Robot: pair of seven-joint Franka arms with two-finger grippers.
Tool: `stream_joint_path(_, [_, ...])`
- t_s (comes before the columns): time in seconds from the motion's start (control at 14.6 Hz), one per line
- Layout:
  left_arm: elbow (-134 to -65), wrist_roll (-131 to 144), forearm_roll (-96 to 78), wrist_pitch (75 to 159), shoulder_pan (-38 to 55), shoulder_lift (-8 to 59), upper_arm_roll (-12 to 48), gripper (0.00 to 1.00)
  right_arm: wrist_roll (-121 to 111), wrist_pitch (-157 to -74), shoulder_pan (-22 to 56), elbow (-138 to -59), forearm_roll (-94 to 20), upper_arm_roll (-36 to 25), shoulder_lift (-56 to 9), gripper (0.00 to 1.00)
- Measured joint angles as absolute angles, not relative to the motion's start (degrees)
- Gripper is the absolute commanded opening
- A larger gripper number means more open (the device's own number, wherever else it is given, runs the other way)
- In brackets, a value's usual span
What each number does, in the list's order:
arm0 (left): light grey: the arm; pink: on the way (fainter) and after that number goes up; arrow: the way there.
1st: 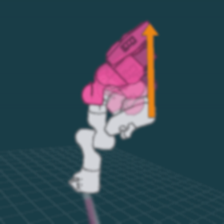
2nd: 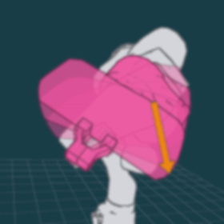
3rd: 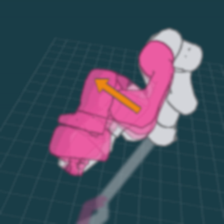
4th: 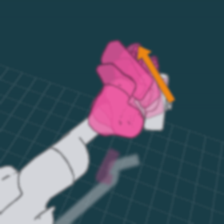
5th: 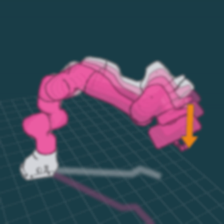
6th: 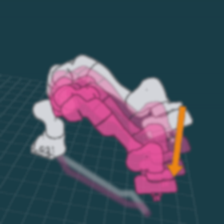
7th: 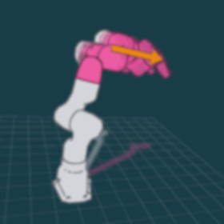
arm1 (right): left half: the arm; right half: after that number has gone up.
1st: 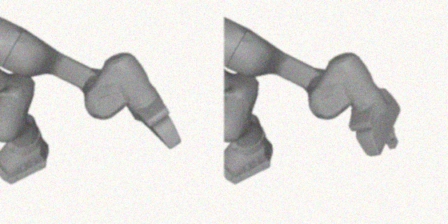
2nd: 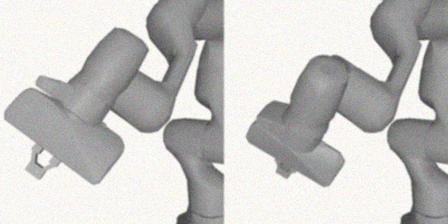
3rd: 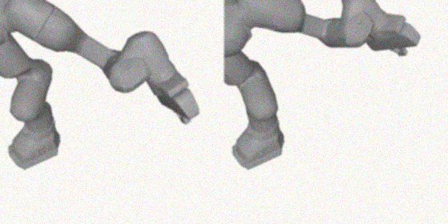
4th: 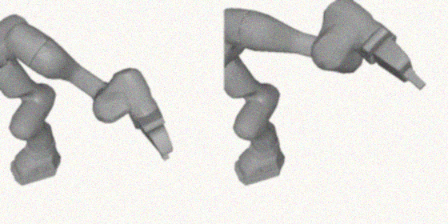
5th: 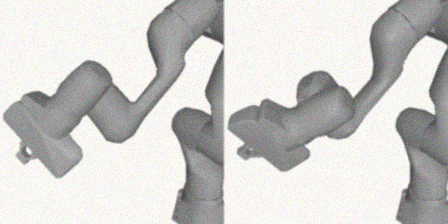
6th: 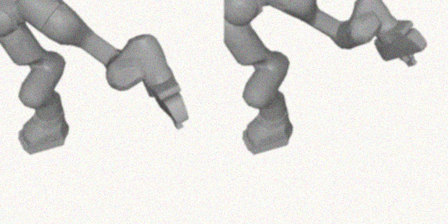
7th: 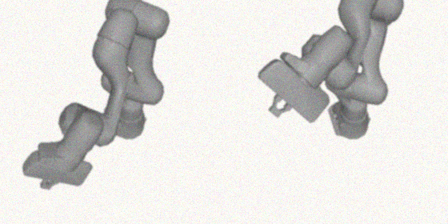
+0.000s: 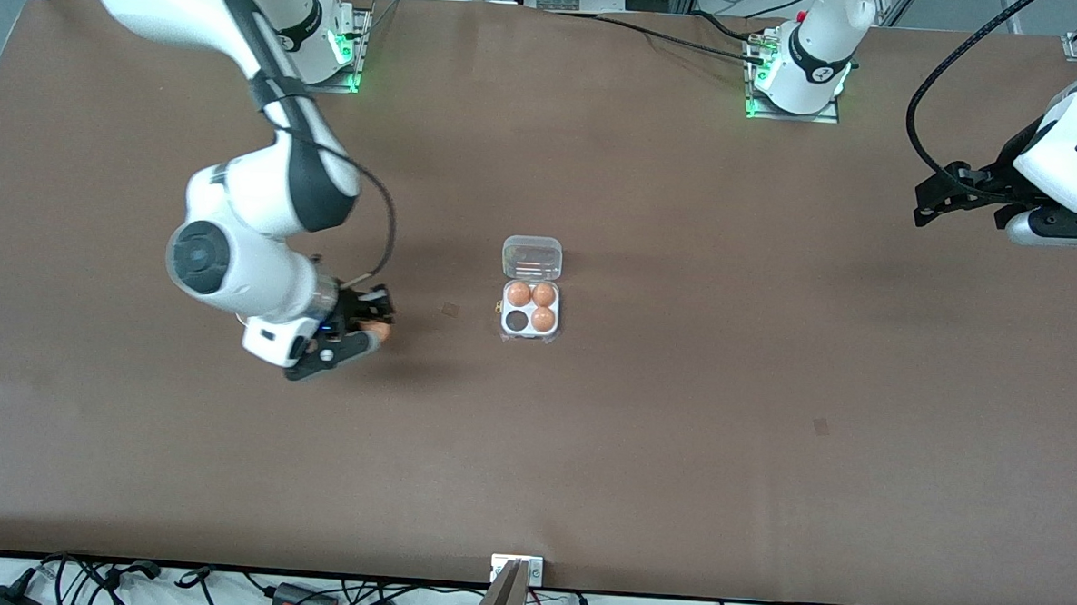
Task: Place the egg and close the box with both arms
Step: 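Lift the egg and carry it to the empty slot of the box, then release the egg into the box and draw the right gripper back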
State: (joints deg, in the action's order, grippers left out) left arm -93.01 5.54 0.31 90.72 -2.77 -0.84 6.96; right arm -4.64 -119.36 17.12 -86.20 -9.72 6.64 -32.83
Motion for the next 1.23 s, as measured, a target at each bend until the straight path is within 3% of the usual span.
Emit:
stream_joint_path(0.62, [-93.0, 5.5, 0.3, 90.7, -2.8, -0.8, 7.0, 1.0, 8.1, -135.2, 28.6, -84.7, -9.7, 6.6, -41.5, 0.0])
stream_joint_path(1.23, [-93.0, 5.5, 0.3, 90.7, -2.8, -0.8, 7.0, 1.0, 11.3, -136.7, 31.5, -84.8, -9.7, 6.6, -44.2, 0.0])
